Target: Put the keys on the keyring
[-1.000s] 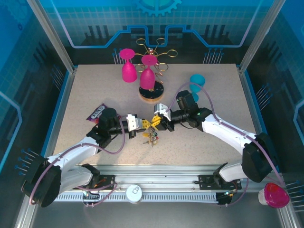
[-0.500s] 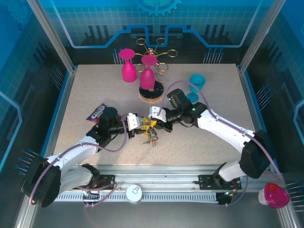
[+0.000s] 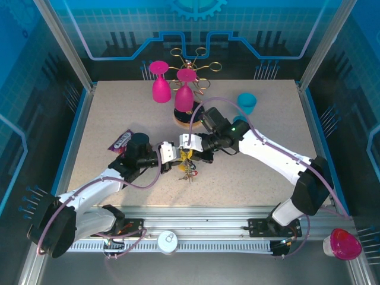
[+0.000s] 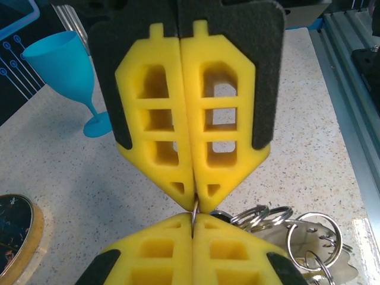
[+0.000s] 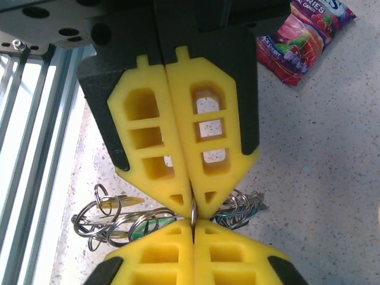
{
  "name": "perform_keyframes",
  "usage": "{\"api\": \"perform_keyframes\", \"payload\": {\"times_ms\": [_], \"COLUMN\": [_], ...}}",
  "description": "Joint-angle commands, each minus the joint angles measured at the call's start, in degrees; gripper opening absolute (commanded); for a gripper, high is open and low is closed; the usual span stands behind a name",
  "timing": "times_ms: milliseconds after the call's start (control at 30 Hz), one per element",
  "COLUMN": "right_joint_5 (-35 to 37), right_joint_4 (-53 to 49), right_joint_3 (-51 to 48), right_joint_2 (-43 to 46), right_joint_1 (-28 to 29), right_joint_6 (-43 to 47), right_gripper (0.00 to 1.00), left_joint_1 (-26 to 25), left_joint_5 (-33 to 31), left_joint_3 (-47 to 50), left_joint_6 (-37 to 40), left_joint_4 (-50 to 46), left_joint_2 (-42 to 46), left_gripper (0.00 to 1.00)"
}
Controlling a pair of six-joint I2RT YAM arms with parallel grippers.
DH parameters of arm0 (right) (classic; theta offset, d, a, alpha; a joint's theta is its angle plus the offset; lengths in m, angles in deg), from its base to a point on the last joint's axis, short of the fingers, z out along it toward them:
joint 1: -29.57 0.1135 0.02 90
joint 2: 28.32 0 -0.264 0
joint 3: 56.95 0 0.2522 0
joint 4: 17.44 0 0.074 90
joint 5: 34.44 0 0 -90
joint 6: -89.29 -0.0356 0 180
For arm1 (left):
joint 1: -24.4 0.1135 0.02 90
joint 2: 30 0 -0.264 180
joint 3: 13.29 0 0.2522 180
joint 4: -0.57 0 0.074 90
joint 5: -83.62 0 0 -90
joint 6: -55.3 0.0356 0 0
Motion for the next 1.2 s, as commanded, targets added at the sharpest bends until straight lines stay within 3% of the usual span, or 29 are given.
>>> {"api": "perform_keyframes", "payload": {"times_ms": [0, 100, 333, 567, 767, 933, 1067, 1133, 1167], "right_joint_5": [-7.21, -9.39, -13.87, -14.54, -15.59, -15.87, -15.84, -15.63, -15.03], "right_joint_4": [8.91, 20.69, 33.02, 35.13, 35.31, 35.23, 33.61, 31.12, 29.36], "right_joint_3": [-5.07, -14.06, -21.92, -22.58, -23.03, -23.15, -22.33, -21.00, -20.22], "right_joint_2": [4.88, 9.38, 9.97, 8.51, 7.73, 8.03, 8.07, 8.07, 7.93], "right_joint_1": [-0.24, -3.10, -5.72, -5.96, -6.37, -6.84, -6.95, -6.71, -6.37], "right_joint_6": [-4.32, -8.42, -15.39, -16.44, -16.26, -16.06, -14.98, -13.57, -12.27], "right_gripper": [0.28, 0.36, 0.37, 0.31, 0.14, 0.15, 0.00, 0.00, 0.00], "left_joint_1": [-0.68, -0.64, -0.64, -0.64, -0.64, -0.64, -0.64, -0.64, -0.64], "left_joint_5": [-0.20, 0.09, 1.84, 3.01, 3.13, 3.03, 3.09, 2.91, 2.71], "left_joint_3": [0.66, 2.52, 3.26, 3.74, 4.18, 4.26, 4.16, 3.62, 3.12], "left_joint_6": [0.46, -0.13, -1.04, -1.69, -1.96, -1.89, -1.94, -1.55, -1.15], "left_joint_4": [3.78, 7.39, 10.02, 11.12, 11.55, 11.64, 11.66, 10.24, 8.92], "left_joint_2": [1.53, 2.23, 2.05, 2.03, 2.32, 2.31, 2.03, 1.98, 1.94], "left_gripper": [0.00, 0.00, 0.00, 0.00, 0.00, 0.00, 0.00, 0.00, 0.06]}}
